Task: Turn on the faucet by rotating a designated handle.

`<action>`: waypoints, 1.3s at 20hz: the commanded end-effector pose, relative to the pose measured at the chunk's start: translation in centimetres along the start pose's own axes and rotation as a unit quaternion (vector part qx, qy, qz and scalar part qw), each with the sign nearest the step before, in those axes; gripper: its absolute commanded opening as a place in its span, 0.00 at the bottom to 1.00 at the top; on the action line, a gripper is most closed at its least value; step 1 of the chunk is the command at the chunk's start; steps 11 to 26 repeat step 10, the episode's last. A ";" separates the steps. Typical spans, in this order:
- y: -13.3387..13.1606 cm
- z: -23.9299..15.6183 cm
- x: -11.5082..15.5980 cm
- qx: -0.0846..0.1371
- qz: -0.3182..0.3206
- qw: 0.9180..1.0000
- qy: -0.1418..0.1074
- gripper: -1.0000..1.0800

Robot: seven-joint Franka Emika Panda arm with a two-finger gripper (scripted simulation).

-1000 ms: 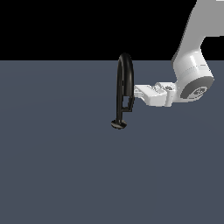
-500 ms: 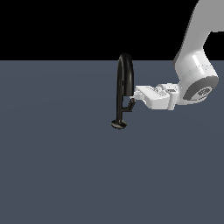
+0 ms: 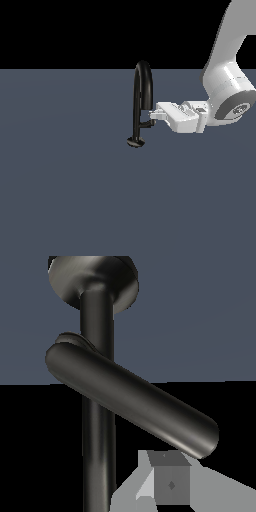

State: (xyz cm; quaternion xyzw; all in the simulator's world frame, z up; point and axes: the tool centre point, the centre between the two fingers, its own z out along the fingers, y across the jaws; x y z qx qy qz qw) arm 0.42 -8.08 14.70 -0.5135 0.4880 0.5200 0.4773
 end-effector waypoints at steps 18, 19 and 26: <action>2.6 0.0 6.1 0.000 0.009 1.000 -0.002 0.00; 2.6 0.0 6.1 0.000 0.009 1.000 -0.002 0.00; 2.6 0.0 6.1 0.000 0.009 1.000 -0.002 0.00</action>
